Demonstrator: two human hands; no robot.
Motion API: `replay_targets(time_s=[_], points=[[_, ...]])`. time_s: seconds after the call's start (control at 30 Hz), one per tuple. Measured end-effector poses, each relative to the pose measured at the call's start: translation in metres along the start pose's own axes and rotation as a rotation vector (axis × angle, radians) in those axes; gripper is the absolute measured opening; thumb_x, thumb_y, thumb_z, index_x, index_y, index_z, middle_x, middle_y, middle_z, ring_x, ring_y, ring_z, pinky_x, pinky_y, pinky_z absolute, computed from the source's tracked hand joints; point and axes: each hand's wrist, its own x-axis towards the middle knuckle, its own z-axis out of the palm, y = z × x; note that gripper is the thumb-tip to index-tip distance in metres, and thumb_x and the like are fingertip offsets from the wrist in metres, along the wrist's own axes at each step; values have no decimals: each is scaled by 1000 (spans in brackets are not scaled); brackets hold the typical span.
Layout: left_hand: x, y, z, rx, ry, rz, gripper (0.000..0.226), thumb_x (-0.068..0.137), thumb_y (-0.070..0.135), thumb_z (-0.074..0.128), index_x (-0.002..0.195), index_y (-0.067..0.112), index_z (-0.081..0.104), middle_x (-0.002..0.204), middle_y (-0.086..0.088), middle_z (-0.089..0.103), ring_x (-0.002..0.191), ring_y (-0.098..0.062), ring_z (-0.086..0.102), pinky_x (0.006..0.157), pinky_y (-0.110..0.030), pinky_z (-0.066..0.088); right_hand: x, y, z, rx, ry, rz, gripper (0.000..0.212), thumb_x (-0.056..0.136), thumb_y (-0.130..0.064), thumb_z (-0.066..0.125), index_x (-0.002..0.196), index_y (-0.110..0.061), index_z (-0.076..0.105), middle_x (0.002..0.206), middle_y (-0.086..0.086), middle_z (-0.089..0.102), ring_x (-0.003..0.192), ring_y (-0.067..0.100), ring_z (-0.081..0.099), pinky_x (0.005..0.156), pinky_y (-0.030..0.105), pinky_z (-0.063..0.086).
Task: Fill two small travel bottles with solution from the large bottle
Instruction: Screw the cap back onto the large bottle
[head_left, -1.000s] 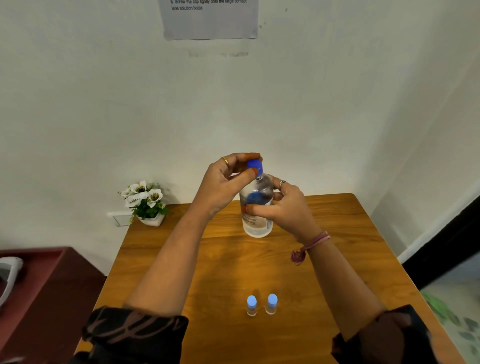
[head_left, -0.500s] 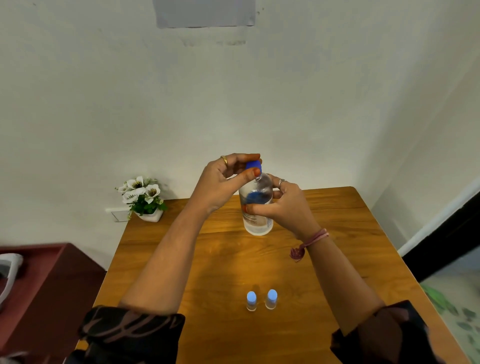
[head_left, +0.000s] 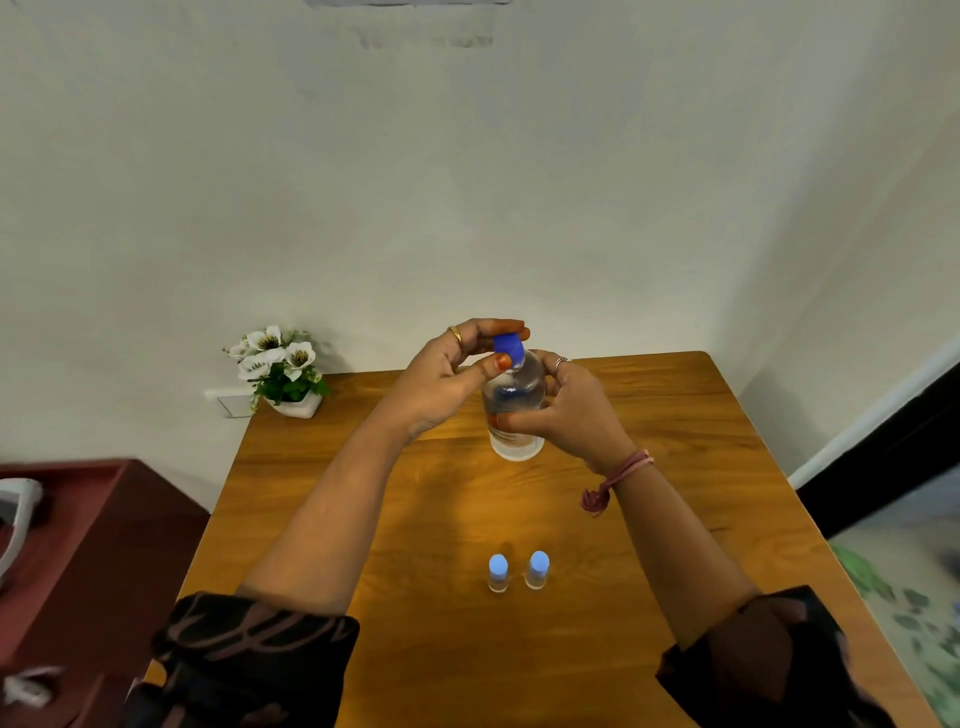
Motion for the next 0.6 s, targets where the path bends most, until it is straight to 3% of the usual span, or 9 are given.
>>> replay_targets(time_s=[0.13,0.23,0.37,0.6], points=[[-4,-13,7,-47,-12,-29,46,91,12,62,129,36,50,126,15,64,121,1,54,99,-19,45,-3,10,4,-9,-21,44,61,67,-26,83,120,-15,55,107,1,66,97,16,62,83,27,55],[-8,-24,14,-101,31,-46,48,86,13,69,125,35,53,125,10,64,114,5,57,83,-9,48,-9,20,9,11,-25,92,59,67,-25,83,118,-15,55,108,0,65,99,15,62,82,26,55],[-11,-41,24,-101,111,-65,35,80,15,75,105,36,62,107,15,67,104,6,62,78,-11,50,-16,33,15,36,-19,129,62,65,-24,84,119,-16,54,109,0,65,100,14,62,83,28,56],[-17,-70,38,-60,99,-80,34,76,16,79,99,38,66,101,19,69,102,5,62,80,-13,51,-29,60,28,51,-19,197,67,62,-24,86,121,-16,54,111,-1,65,101,14,62,86,31,55]])
